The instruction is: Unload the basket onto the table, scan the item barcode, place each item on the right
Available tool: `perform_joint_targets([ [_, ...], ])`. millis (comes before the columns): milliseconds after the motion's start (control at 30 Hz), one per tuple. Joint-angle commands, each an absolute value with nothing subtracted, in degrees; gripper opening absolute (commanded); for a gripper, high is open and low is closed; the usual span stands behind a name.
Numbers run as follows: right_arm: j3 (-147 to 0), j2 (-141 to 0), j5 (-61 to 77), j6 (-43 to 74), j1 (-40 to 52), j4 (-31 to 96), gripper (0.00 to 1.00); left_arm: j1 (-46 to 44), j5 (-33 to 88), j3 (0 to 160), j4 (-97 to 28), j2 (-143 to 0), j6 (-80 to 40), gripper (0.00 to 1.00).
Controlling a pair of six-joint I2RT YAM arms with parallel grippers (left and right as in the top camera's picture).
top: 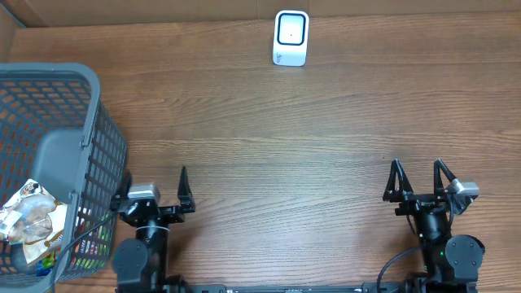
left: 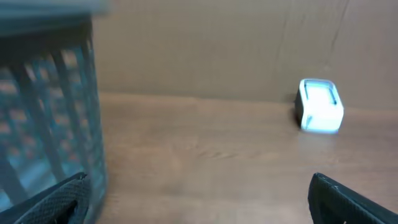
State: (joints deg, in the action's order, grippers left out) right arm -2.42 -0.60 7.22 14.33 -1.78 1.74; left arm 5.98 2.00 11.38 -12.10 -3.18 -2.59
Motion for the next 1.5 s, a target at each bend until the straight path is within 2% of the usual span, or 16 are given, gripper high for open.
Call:
perform_joint_targets([
  [0,-9.08,-0.23,11.31,13.26,-1.56,1.37,1.0,5.98,3.09,20.03,-14.76,-9.17,-2.79,1.0],
  [233,-17.17,-4.99,13.15,13.26,-1.56,4.99,1.0,5.98,8.25,35.22,-20.62,-24.58,-2.74,1.0],
  [533,-33.82,-22.28,19.2,10.09,-1.56,14.92,1.0,5.98,12.1,54.3,-34.81,-40.1,-2.85,1.0],
  [633,-40.73,-28.91,20.27,9.82,-1.56,20.03,1.0,5.98,12.75,63.44,-43.29,-47.03,-2.79,1.0],
  [733,-51.72,-38.63,23.9,8.86,-1.56,28.62,1.0,5.98,13.06,79.0,-57.14,-57.41,-2.33,1.0],
  [933,-78.96,-57.12,33.52,4.1,-1.56,50.17,1.0,5.98,23.59,113.06,-84.16,-77.45,0.01,1.0],
  [1100,-88.16,-63.37,36.82,4.89,-1.56,56.82,1.0,5.98,26.35,117.91,-83.33,-82.08,-0.58,1.0],
  [1133,-88.16,-63.83,37.21,4.89,-1.56,57.14,1.0,5.98,26.89,117.91,-82.37,-82.54,-0.4,0.95],
  [1200,-88.14,-64.27,37.19,4.86,-1.56,58.41,1.0,6.37,22.35,118.28,-82.21,-82.61,-2.92,0.85],
  [1300,-88.14,-64.71,37.15,4.45,-1.56,60.49,1.0,8.64,5.3,121.08,-86.52,-82.61,-16.14,0.84],
  [1367,-88.14,-64.97,36.95,4.4,-1.56,61.34,1.0,11.68,-5.61,123.66,-91.98,-82.61,-23.77,0.87],
  [1400,-88.14,-65.34,36.97,4.43,-1.56,61.91,1.0,16.14,-12.71,124.7,-96.79,-82.59,-28.88,0.91],
  [1467,-88.14,-65.71,36.95,4.43,-1.56,62.3,1.0,20.8,-12.45,123.57,-96.82,-82.43,-27.07,1.0],
])
